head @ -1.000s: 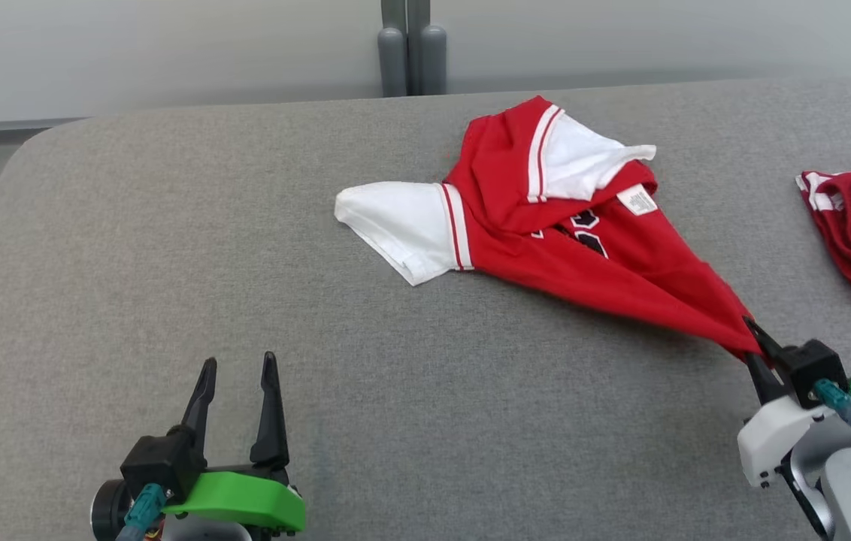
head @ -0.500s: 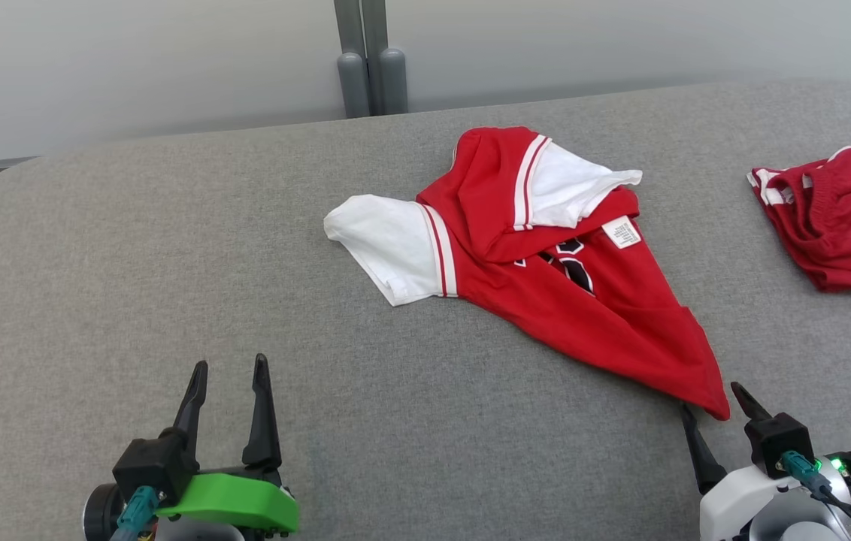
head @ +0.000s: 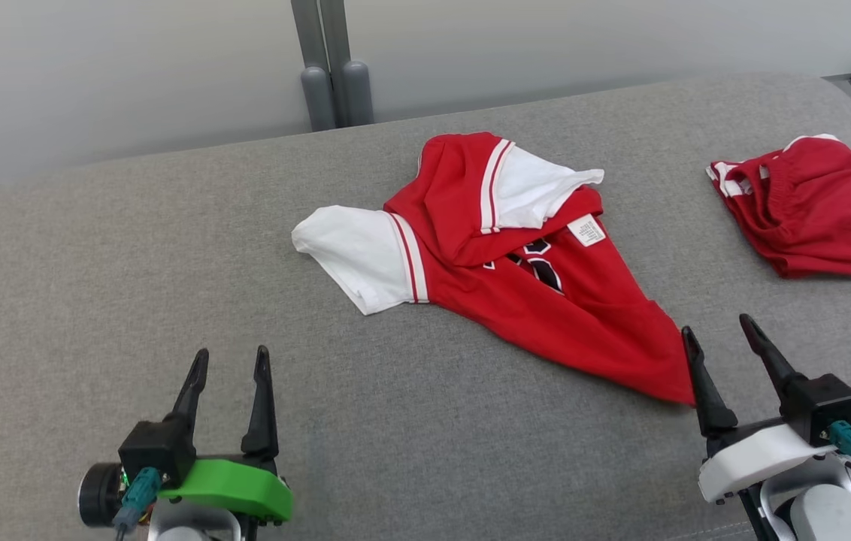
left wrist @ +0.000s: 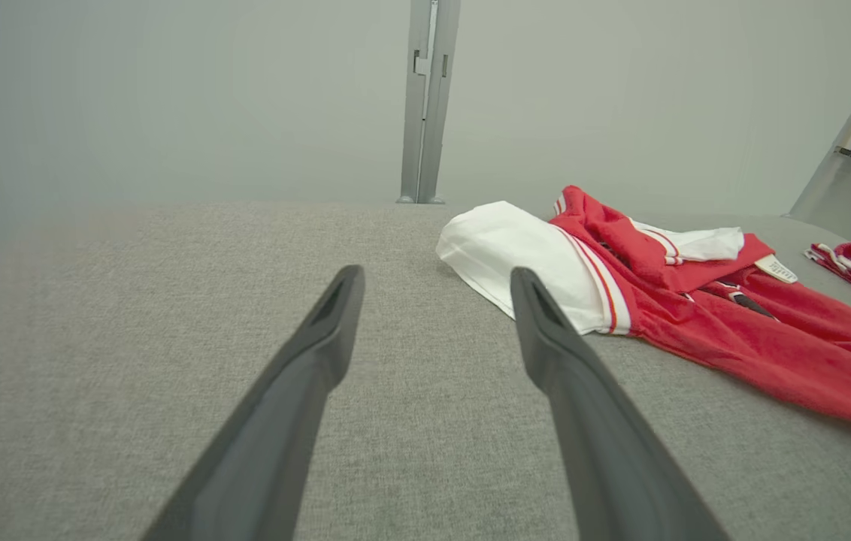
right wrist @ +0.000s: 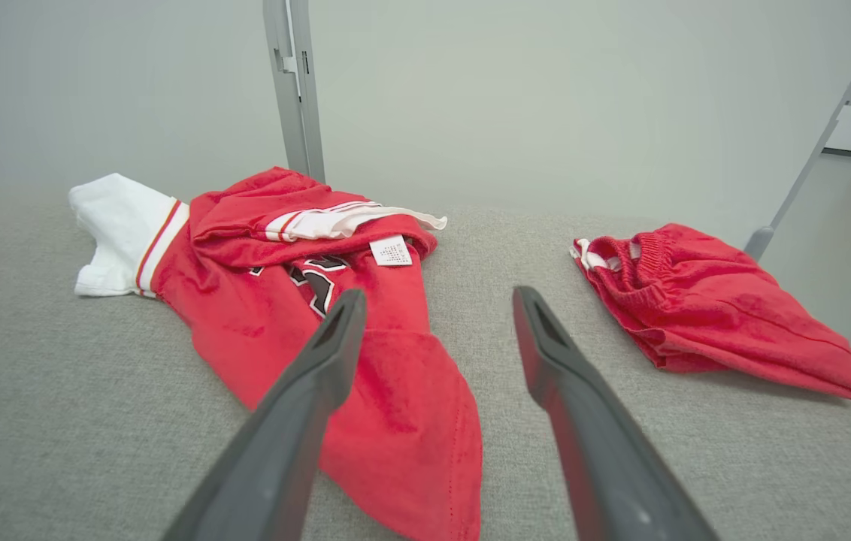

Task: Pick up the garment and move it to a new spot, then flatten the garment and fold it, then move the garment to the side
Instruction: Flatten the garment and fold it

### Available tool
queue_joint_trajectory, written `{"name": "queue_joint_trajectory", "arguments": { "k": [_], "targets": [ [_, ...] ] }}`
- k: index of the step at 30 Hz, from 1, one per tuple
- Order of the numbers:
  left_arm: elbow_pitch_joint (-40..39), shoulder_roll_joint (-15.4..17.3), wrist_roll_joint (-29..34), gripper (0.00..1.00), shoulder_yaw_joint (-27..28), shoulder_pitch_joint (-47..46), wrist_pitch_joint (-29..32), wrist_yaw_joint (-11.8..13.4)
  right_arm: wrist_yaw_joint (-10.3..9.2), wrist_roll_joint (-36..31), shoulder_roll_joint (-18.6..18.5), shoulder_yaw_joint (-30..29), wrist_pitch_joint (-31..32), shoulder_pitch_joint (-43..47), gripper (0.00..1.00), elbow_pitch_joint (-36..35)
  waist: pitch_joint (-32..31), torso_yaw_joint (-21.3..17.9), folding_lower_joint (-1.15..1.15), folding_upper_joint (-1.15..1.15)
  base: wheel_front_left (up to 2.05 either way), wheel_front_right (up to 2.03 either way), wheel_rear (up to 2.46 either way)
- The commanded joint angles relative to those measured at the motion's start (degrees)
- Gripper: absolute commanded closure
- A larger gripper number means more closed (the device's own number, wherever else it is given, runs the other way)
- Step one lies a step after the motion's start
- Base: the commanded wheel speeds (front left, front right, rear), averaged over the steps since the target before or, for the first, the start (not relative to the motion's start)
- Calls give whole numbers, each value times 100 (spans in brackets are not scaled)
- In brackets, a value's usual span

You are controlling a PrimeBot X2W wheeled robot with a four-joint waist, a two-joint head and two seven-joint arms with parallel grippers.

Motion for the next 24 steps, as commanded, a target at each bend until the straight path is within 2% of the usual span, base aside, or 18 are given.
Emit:
{"name": "queue_joint_trajectory", "arguments": {
  "k": [1,6,11,15,24],
  "targets": [
    [105,85,61,0,-39,-218,-1,-65,-8,41,-24,-30,-29,-93,0,-137,32,-90,0,0,0,0,0],
    [575,251,265,0,-242,-926,129,-251,-8,-10,211,-115,-36,-242,0,-401,184,-260,0,0,0,0,0],
    [1234,397,442,0,-487,-1838,369,-433,-8,-26,446,112,-41,-435,0,-421,493,-473,0,0,0,0,0],
    [1905,543,513,0,-570,-2534,555,-527,-8,-22,543,308,-49,-638,0,-413,773,-680,0,0,0,0,0],
    [3115,818,379,0,-617,-3723,839,-656,-8,-129,659,278,-51,-843,0,-590,1327,-1060,0,0,0,0,0]
  ]
}}
